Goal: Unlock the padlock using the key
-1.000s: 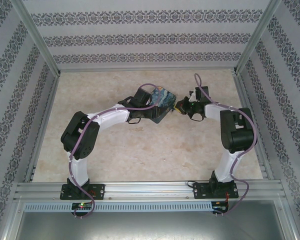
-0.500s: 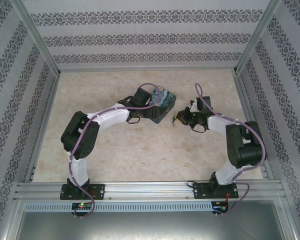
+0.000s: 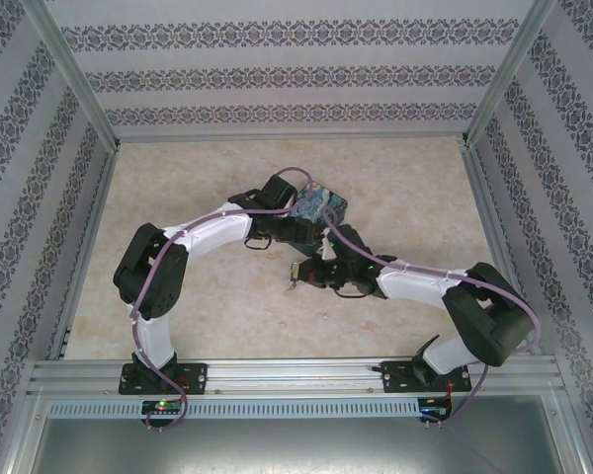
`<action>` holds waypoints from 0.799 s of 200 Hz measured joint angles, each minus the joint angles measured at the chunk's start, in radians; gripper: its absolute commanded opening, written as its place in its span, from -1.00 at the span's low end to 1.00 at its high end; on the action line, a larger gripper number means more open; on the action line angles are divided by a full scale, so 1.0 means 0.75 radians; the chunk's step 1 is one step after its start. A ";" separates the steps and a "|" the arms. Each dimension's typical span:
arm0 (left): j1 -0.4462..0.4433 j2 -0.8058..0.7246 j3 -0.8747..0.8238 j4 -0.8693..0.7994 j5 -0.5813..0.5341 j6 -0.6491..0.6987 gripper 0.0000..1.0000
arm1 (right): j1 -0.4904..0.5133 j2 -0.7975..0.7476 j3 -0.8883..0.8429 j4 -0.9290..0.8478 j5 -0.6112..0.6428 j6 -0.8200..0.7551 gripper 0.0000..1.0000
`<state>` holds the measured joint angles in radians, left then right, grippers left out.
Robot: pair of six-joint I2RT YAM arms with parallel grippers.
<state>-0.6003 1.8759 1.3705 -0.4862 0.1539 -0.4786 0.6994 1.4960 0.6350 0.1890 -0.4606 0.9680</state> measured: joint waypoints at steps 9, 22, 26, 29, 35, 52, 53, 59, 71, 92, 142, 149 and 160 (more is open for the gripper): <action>0.000 -0.005 0.005 -0.030 -0.007 0.004 0.99 | 0.043 0.043 0.000 0.043 0.025 0.033 -1.00; 0.012 -0.015 0.007 -0.054 -0.002 0.001 0.99 | 0.072 0.109 -0.001 0.093 0.048 0.064 -1.00; 0.015 -0.017 0.007 -0.064 -0.008 0.004 0.99 | 0.078 0.135 -0.001 0.113 0.058 0.074 -1.00; 0.017 -0.021 0.008 -0.072 -0.009 0.004 0.99 | 0.081 0.151 -0.004 0.128 0.064 0.081 -1.00; 0.024 -0.025 0.008 -0.082 -0.001 0.001 0.99 | 0.083 0.182 -0.011 0.160 0.069 0.096 -1.00; 0.028 -0.046 0.009 -0.091 0.004 0.000 0.99 | 0.082 0.241 -0.051 0.267 0.058 0.135 -0.99; 0.028 -0.047 0.009 -0.091 0.004 0.000 0.99 | 0.082 0.241 -0.054 0.274 0.059 0.138 -0.98; 0.028 -0.058 0.009 -0.093 0.006 0.000 0.99 | 0.080 0.241 -0.065 0.299 0.064 0.144 -0.90; 0.033 -0.081 0.009 -0.093 0.011 -0.001 0.99 | 0.070 0.237 -0.094 0.344 0.067 0.155 -0.67; 0.042 -0.121 0.009 -0.093 0.016 -0.004 0.99 | 0.040 0.180 -0.152 0.342 0.082 0.161 -0.26; 0.107 -0.211 0.006 -0.092 0.030 -0.030 0.99 | -0.124 -0.116 -0.237 0.222 0.077 0.127 0.37; 0.122 -0.230 0.001 -0.092 0.030 -0.031 0.99 | -0.153 -0.168 -0.240 0.189 0.071 0.117 0.48; 0.149 -0.265 -0.012 -0.094 0.030 -0.031 0.99 | -0.208 -0.266 -0.239 0.114 0.069 0.087 0.75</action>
<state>-0.4889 1.6772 1.3617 -0.5568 0.1761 -0.5018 0.5434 1.2964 0.4557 0.2745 -0.4088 1.0336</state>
